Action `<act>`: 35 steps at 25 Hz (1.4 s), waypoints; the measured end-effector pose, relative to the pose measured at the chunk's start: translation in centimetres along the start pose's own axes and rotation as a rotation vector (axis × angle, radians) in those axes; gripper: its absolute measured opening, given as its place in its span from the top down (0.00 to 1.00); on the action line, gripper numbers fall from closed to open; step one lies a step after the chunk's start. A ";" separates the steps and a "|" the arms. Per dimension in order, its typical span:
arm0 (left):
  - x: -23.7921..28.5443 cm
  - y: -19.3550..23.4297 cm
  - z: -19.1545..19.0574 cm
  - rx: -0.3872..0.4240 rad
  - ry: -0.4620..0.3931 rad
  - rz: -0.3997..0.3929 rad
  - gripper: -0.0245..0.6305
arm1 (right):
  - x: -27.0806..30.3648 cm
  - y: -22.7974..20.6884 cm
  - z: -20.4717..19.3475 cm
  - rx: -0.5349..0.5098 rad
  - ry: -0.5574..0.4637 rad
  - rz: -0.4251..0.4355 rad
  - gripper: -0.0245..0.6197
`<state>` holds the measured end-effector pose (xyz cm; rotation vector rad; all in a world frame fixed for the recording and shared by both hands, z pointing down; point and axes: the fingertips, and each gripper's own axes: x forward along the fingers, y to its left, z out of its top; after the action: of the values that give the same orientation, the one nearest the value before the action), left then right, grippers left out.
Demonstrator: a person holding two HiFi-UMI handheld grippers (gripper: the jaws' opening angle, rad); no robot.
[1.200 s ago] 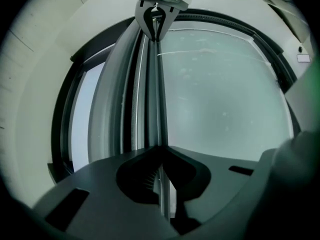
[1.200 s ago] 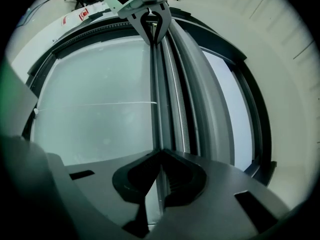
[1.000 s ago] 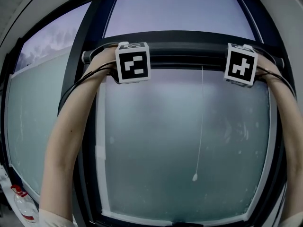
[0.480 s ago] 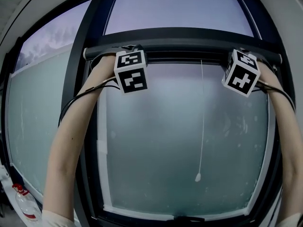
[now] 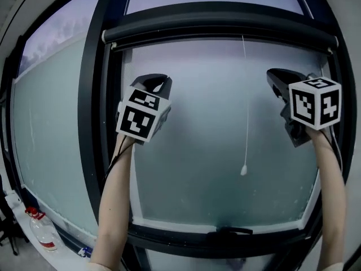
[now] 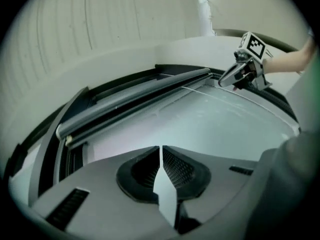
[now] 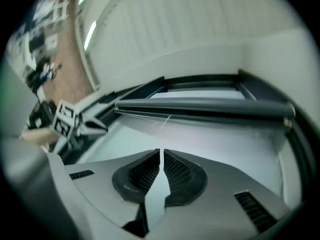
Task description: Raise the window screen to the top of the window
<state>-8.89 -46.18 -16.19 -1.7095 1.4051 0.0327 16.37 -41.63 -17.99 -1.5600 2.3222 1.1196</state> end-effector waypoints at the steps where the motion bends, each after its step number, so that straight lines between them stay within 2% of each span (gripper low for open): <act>1: -1.8 -1.4 -2.1 -0.050 0.006 0.004 0.93 | -1.8 1.4 -1.7 0.134 -0.022 0.037 0.93; 3: -5.6 -4.6 -6.5 -0.169 0.022 0.016 0.93 | -5.9 4.0 -5.4 0.297 -0.036 0.033 0.93; 5: -9.9 -8.4 -11.2 -0.279 0.067 0.040 0.93 | -9.4 6.7 -10.6 0.397 -0.007 -0.003 0.93; 7: -14.4 -12.8 -15.8 -0.382 0.149 0.057 0.93 | -12.2 9.9 -17.0 0.470 0.056 -0.025 0.93; 10: -22.1 -20.5 -21.2 -0.605 0.262 0.055 0.93 | -17.5 16.0 -25.9 0.471 0.202 -0.070 0.93; 12: -26.7 -26.7 -24.0 -0.728 0.344 -0.012 0.93 | -21.9 20.7 -30.5 0.446 0.291 -0.069 0.93; 13: -28.5 -30.0 -25.3 -0.754 0.393 -0.062 0.93 | -24.1 23.0 -32.3 0.446 0.328 -0.069 0.93; 15: -30.6 -35.9 -27.1 -0.777 0.472 -0.148 0.93 | -27.8 26.7 -35.0 0.469 0.390 -0.084 0.93; 18: -31.8 -40.9 -26.8 -0.798 0.483 -0.204 0.93 | -31.2 30.2 -37.4 0.571 0.454 -0.100 0.93; 20: -31.1 -42.1 -25.3 -0.732 0.444 -0.235 0.93 | -31.6 30.6 -38.3 0.631 0.475 -0.092 0.93; 23: -28.9 -42.9 -22.9 -0.628 0.401 -0.289 0.93 | -31.0 29.1 -38.5 0.649 0.475 -0.102 0.94; 26: -28.6 -42.9 -22.0 -0.648 0.397 -0.266 0.93 | -30.5 28.5 -37.8 0.632 0.456 -0.097 0.95; 31: -30.1 -42.1 -22.9 -0.729 0.449 -0.174 0.93 | -31.0 29.7 -36.7 0.591 0.455 -0.062 0.95; 35: -31.8 -40.9 -23.2 -0.687 0.487 -0.151 0.96 | -31.4 31.6 -36.3 0.608 0.466 -0.019 0.95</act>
<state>1.04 -38.13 39.13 -2.5131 1.7332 0.0155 14.44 -35.21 39.14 -1.6890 2.5508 -0.0069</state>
